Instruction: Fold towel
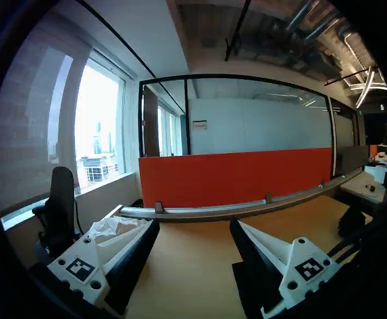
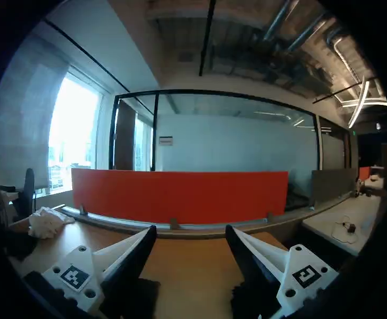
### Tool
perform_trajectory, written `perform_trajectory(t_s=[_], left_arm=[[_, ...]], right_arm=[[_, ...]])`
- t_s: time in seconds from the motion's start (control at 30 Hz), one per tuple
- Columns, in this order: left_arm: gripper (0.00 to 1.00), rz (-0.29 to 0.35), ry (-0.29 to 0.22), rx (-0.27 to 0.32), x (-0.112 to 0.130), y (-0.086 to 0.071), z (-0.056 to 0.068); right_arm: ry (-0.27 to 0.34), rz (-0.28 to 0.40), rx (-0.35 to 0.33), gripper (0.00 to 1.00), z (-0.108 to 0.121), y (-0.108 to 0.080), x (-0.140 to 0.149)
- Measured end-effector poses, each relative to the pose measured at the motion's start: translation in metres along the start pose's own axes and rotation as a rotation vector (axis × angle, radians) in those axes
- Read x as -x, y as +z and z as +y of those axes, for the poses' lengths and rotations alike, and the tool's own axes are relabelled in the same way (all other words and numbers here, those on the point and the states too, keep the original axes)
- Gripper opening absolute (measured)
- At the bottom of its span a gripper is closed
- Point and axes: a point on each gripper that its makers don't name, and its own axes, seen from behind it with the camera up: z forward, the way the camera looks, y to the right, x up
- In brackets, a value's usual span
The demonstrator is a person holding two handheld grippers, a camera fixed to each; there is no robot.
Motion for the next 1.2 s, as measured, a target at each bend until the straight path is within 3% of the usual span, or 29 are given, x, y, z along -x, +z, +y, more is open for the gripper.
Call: perform_trajectory(t_s=[0.4, 0.6, 0.9, 1.2], left_arm=[[0.98, -0.081, 0.05, 0.16, 0.0, -0.004, 0.029], [0.98, -0.104, 0.062, 0.21, 0.004, -0.006, 0.038], [0.98, -0.185, 0.115, 0.309, 0.038, -0.012, 0.061], [0.98, -0.245, 0.151, 0.358, 0.07, -0.015, 0.074]], right_arm=[[-0.08, -0.065, -0.163, 1.0, -0.037, -0.009, -0.003], [-0.105, -0.086, -0.223, 1.0, -0.047, -0.011, -0.004], [-0.163, -0.196, -0.347, 1.0, -0.072, -0.017, 0.034], [-0.193, -0.275, -0.418, 1.0, -0.09, -0.025, 0.068]])
